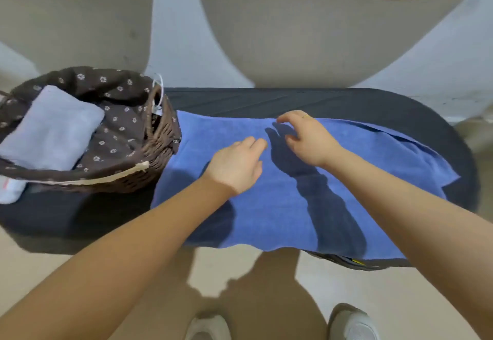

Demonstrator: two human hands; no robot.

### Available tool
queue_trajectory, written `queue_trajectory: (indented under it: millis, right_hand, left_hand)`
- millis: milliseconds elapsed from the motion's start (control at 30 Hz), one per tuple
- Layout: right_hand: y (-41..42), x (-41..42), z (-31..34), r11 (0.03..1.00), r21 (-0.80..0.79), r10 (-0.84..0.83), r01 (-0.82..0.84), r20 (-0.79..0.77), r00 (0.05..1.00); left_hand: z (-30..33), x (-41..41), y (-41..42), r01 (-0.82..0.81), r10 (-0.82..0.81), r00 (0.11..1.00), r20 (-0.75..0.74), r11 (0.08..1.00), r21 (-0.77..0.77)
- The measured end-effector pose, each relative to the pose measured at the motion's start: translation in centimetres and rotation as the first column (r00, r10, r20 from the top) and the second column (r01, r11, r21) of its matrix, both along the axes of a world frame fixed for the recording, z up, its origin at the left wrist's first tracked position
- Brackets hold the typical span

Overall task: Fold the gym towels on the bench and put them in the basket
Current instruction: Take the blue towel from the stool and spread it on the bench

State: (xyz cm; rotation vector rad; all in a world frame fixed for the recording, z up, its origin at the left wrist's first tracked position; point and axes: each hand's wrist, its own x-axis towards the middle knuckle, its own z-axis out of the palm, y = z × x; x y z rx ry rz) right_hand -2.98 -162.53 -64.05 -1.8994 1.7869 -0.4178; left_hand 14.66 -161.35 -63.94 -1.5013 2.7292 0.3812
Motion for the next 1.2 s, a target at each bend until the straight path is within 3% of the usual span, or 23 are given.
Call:
queue_trajectory:
  millis: [167, 267, 467, 600, 700, 800, 900, 967, 1067, 1133, 1200]
  right_hand:
    - [4.6, -11.5, -0.9, 0.928, -0.049, -0.371, 0.370, -0.230, 0.900]
    - [6.6, -16.5, -1.6, 0.870, -0.047, -0.478, 0.490, -0.317, 0.819]
    - [7.6, -21.2, -2.1, 0.887, -0.033, -0.424, 0.460, -0.448, 0.787]
    - [6.6, -23.6, 0.1, 0.880, 0.104, -0.415, 0.463, -0.305, 0.857]
    - [4.0, -26.2, 2.0, 0.885, 0.196, -0.341, 0.423, -0.346, 0.874]
    - [1.3, -27.8, 3.4, 0.838, 0.179, -0.388, 0.515, -0.469, 0.793]
    - [-0.6, -27.7, 4.2, 0.834, -0.012, -0.464, 0.551, -0.555, 0.690]
    - [-1.3, -27.2, 3.8, 0.855, -0.088, -0.480, 0.511, -0.509, 0.715]
    - [-0.7, -27.1, 1.2, 0.881, -0.009, -0.454, 0.473, -0.295, 0.841]
    - [0.9, -27.3, -0.3, 0.834, -0.024, -0.548, 0.552, -0.156, 0.822]
    - [3.1, -27.5, -1.4, 0.757, -0.060, -0.652, 0.650, -0.117, 0.749]
  left_hand:
    - [-0.5, -10.6, -0.6, 0.139, -0.139, 0.978, -0.156, 0.990, -0.011]
    - [-1.3, -16.4, -1.0, 0.169, -0.160, 0.964, -0.213, 0.985, 0.024]
    - [-3.0, -23.6, -2.6, 0.120, -0.087, 0.959, -0.270, 0.987, 0.108]
    - [-3.5, -25.2, -3.7, 0.105, -0.086, 0.981, -0.172, 0.989, 0.104]
    - [-2.8, -25.5, -5.2, -0.034, 0.037, 0.986, -0.164, 0.999, 0.020]
    - [-2.3, -26.0, -6.5, -0.083, 0.075, 0.982, -0.174, 0.996, -0.040]
    - [-1.9, -26.7, -7.5, -0.110, 0.099, 0.983, -0.152, 0.992, -0.064]
    - [-1.9, -27.0, -8.1, -0.126, 0.116, 0.979, -0.170, 0.991, -0.052]
    - [-2.8, -27.1, -8.3, -0.113, 0.121, 0.967, -0.225, 0.992, 0.048]
    - [-3.4, -27.2, -7.8, -0.043, 0.053, 0.963, -0.264, 0.998, 0.046]
    - [-3.7, -27.9, -6.4, 0.063, -0.060, 0.950, -0.306, 0.998, 0.002]
